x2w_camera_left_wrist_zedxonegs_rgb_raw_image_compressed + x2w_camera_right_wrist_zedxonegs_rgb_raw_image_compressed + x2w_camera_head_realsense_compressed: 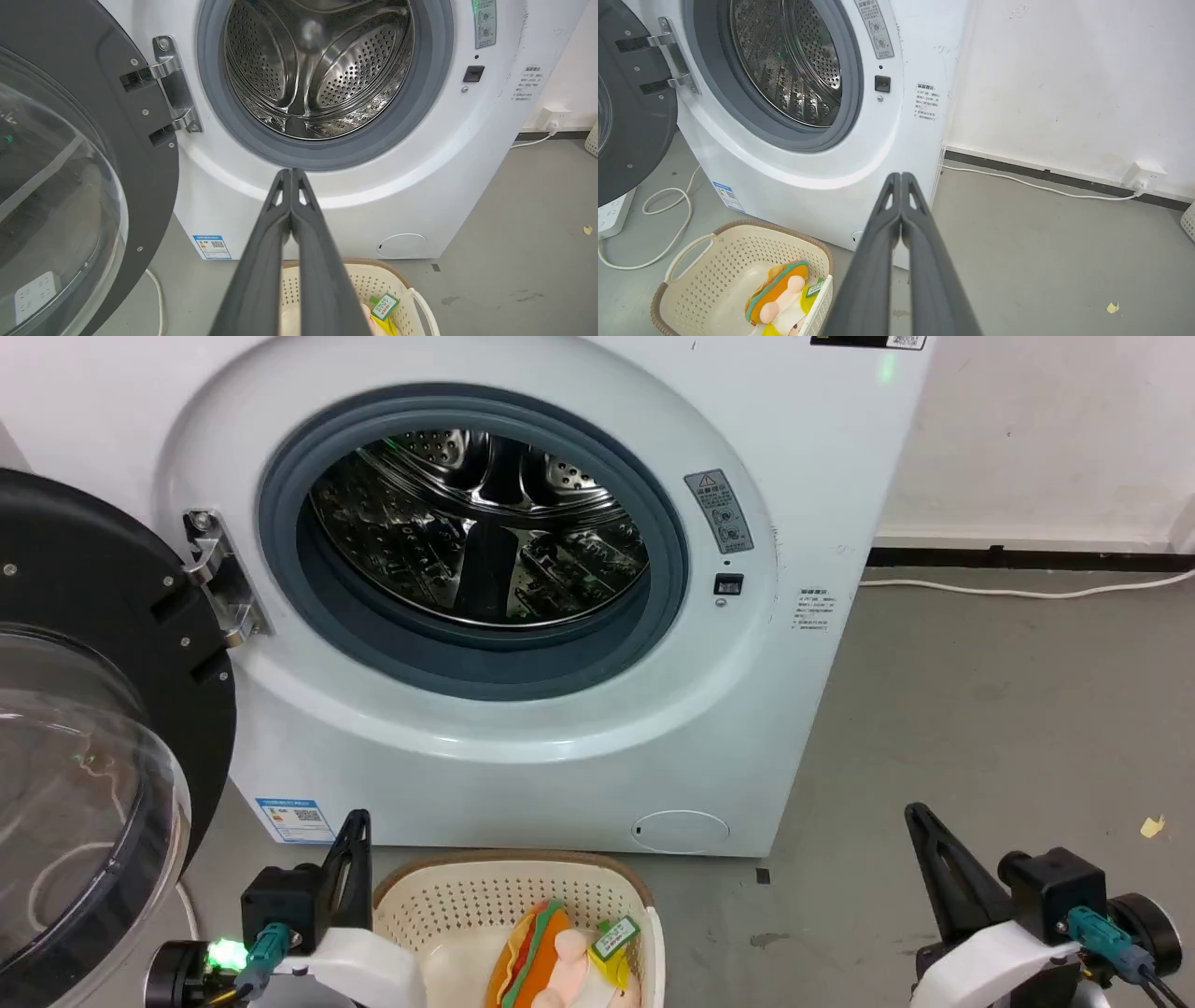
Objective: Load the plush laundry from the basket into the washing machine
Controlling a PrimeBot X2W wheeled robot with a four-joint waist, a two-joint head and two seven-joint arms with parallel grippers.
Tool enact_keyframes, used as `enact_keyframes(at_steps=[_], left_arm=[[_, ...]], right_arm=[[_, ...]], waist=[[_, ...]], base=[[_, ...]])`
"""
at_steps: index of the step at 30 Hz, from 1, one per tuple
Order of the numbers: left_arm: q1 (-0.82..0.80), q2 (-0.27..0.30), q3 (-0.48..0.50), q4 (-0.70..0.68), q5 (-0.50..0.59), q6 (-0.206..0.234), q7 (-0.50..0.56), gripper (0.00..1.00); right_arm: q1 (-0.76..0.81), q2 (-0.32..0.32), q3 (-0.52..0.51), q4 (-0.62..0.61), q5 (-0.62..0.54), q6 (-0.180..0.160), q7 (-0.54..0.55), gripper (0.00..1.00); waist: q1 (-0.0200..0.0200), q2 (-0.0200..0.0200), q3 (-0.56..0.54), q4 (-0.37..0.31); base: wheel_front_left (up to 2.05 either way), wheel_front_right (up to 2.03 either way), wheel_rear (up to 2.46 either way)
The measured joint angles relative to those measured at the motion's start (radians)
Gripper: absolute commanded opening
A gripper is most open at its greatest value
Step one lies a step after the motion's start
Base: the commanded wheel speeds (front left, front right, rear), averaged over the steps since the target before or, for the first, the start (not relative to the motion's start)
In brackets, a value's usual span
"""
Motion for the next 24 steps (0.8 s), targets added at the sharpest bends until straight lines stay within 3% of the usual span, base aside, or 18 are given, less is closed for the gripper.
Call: enact_keyframes(at_steps=[23, 24], left_arm=[[0.0, 0.0, 0.0, 0.0, 0.0, 0.0, 0.0, 0.0], [0.0, 0.0, 0.0, 0.0, 0.0, 0.0, 0.0, 1.0]], right_arm=[[0.0, 0.0, 0.0, 0.0, 0.0, 0.0, 0.0, 0.0], [0.0, 0.0, 0.0, 0.0, 0.0, 0.0, 0.0, 1.0]], waist=[[0.0001, 0.0, 0.0, 0.0], [0.0, 0.0, 0.0, 0.0]], base=[[0.0, 0.0, 0.0], [0.0, 0.0, 0.0]])
